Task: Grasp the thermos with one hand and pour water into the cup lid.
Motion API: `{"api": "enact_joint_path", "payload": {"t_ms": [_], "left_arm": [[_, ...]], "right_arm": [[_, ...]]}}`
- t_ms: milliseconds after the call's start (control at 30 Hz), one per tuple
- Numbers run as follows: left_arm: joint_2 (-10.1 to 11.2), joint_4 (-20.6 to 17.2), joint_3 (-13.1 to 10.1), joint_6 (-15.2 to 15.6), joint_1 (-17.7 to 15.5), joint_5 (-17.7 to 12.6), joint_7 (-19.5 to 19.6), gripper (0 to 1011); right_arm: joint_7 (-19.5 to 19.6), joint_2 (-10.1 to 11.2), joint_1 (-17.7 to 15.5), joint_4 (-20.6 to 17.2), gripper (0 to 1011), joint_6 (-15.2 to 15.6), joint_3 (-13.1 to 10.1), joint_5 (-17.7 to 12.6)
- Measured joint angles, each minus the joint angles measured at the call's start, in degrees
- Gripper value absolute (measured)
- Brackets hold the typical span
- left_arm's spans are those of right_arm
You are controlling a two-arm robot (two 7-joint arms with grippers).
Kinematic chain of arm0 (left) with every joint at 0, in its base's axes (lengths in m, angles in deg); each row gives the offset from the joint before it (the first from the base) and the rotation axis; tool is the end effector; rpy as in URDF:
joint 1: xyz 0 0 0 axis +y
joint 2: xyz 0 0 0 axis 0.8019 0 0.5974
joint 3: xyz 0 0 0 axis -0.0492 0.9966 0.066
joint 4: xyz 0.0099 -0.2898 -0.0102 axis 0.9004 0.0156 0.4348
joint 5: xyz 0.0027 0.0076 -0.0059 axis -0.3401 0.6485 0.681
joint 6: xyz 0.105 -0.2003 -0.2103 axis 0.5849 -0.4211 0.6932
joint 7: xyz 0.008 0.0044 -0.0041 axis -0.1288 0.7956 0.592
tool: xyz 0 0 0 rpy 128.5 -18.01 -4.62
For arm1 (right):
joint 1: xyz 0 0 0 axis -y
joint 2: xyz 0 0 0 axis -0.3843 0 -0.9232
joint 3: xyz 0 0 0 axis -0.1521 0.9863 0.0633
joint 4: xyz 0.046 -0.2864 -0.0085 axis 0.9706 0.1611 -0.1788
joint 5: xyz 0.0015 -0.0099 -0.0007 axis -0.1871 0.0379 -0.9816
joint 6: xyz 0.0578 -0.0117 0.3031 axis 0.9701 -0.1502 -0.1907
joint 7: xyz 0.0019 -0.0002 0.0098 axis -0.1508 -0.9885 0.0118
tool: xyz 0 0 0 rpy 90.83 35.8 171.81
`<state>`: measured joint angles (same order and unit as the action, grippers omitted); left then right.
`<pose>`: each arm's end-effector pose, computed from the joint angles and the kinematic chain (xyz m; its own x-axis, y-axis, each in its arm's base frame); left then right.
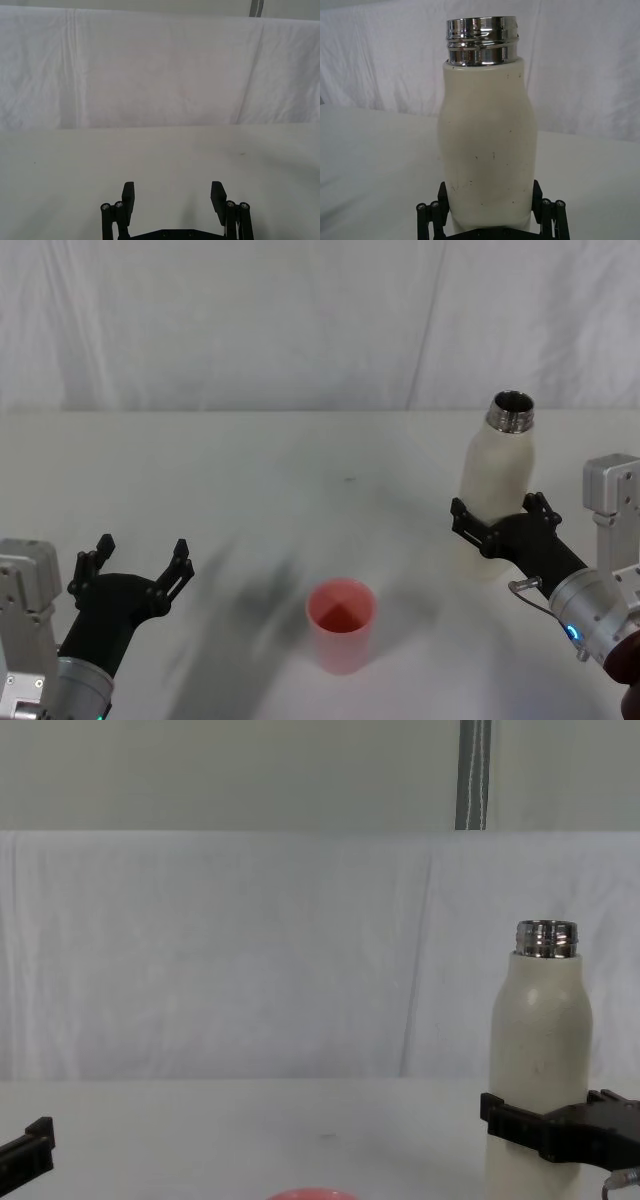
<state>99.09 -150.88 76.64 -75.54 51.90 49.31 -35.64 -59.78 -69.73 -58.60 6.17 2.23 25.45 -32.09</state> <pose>0.2530 0.0375 -0.2852 0.1243 0.9917 -0.0326 -0.9922 0.1238 -0.0176 0.3656 0.0117 -0.2914 0.4205 -0.9066 -0.0338 0.9069 0.4212 -0.0136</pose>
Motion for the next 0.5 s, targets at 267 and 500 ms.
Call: {"api": "enact_joint_path", "payload": {"t_ms": [267, 500], "left_arm": [[0.0, 0.0, 0.0, 0.0, 0.0, 0.0, 0.0, 1001], [0.0, 0.0, 0.0, 0.0, 0.0, 0.0, 0.0, 1001]], "right_arm": [[0.0, 0.0, 0.0, 0.0, 950, 0.0, 0.0, 0.0], [0.0, 0.0, 0.0, -0.1, 950, 0.1, 0.0, 0.0]]}}
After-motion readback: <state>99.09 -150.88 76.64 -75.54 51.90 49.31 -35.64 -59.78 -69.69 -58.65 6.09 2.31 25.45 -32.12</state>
